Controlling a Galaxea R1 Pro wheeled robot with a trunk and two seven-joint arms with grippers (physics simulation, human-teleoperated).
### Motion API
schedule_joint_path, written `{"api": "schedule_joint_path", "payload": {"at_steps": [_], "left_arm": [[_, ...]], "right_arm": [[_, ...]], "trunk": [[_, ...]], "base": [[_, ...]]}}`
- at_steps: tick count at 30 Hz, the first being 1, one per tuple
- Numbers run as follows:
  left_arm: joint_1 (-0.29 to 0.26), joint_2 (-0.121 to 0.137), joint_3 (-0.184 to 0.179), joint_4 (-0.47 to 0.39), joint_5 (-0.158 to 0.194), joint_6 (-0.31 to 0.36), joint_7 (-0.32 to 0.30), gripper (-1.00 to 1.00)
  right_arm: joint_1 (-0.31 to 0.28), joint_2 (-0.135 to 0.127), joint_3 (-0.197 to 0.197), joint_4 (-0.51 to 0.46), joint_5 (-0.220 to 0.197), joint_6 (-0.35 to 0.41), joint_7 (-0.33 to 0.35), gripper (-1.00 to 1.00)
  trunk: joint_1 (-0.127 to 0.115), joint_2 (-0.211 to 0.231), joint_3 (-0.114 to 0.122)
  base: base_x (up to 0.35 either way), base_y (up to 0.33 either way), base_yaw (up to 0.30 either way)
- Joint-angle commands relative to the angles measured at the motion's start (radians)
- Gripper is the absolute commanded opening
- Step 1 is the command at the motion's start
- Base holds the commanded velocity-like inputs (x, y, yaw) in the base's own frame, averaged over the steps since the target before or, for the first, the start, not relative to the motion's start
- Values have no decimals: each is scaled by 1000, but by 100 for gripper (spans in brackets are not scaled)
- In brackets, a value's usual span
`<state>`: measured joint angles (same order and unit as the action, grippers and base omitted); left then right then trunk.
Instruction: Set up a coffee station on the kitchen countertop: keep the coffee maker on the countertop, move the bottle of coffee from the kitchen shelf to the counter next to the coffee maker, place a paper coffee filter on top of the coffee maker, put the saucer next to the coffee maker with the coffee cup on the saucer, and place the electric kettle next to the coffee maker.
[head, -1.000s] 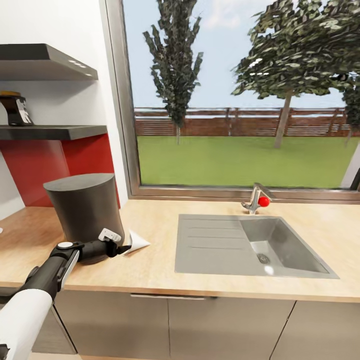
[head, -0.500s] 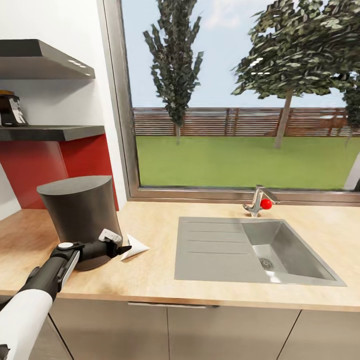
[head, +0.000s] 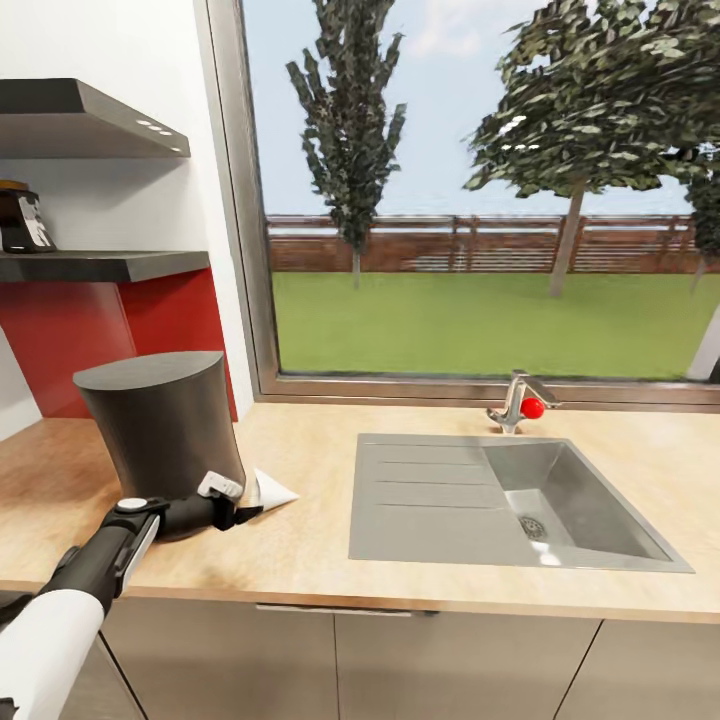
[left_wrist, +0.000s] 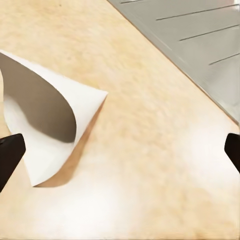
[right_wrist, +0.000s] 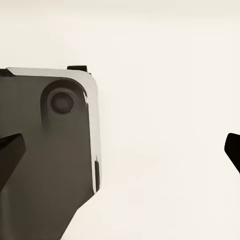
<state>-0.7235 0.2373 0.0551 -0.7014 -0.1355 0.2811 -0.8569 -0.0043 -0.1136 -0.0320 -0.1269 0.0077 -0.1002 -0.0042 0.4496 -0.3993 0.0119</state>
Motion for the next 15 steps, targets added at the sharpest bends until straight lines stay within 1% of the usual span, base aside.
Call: {"api": "schedule_joint_path", "payload": {"at_steps": [1,6,15], "left_arm": [[4,-1,5,0,-5,8,-7,100],[9,-1,5,3,-6,-6,-7,100],[10,-1,5,3,-6,-9,-7,100]], "right_arm": [[0,0,-3,1,1,-4,0,100],[0,0,-2,1,1,-4,0,100],[0,0,-2,1,1,-4,0,100]], "trunk": [[0,-1,0],[0,-1,0],[0,-1,0]], "base": [[0,0,0],[0,0,0],[0,0,0]]}}
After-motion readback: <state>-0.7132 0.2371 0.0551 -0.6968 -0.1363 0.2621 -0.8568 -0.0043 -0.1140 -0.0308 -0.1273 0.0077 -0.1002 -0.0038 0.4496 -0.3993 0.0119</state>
